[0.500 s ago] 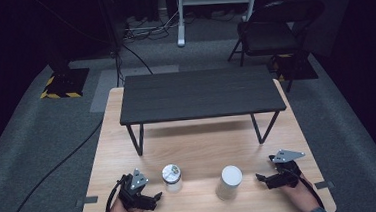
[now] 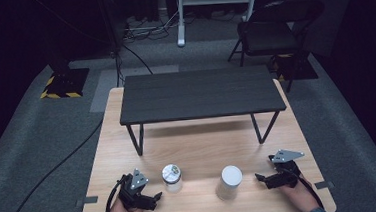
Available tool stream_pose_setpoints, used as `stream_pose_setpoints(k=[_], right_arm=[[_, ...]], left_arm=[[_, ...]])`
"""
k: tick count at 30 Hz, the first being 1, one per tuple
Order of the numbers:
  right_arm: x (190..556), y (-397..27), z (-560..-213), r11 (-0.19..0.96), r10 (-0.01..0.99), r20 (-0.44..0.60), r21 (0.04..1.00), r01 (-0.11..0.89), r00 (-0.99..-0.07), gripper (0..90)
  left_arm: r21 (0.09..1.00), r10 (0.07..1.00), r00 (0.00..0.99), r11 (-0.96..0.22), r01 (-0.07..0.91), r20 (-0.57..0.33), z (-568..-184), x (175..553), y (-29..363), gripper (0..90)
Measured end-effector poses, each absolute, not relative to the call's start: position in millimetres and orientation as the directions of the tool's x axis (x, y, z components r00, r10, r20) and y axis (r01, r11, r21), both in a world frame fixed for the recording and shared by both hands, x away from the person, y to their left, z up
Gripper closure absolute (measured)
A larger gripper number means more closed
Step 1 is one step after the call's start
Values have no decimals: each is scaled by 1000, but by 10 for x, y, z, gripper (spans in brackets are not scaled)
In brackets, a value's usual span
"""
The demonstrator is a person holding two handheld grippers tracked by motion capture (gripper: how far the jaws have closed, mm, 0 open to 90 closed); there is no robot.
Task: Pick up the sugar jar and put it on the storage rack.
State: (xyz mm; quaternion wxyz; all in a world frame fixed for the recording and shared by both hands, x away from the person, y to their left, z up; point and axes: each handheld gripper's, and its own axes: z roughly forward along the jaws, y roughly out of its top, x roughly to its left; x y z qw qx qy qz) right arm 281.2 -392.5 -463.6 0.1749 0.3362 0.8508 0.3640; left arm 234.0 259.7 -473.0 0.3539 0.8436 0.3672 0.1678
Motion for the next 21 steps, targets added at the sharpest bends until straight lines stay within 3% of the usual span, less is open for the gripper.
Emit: stream_pose_setpoints(k=[21], right_arm=[[2816, -3892, -4634, 508, 702, -53, 735, 448, -710, 28]], left_arm=[[721, 738, 675, -479, 501, 22, -4732, 2338, 2600, 3]])
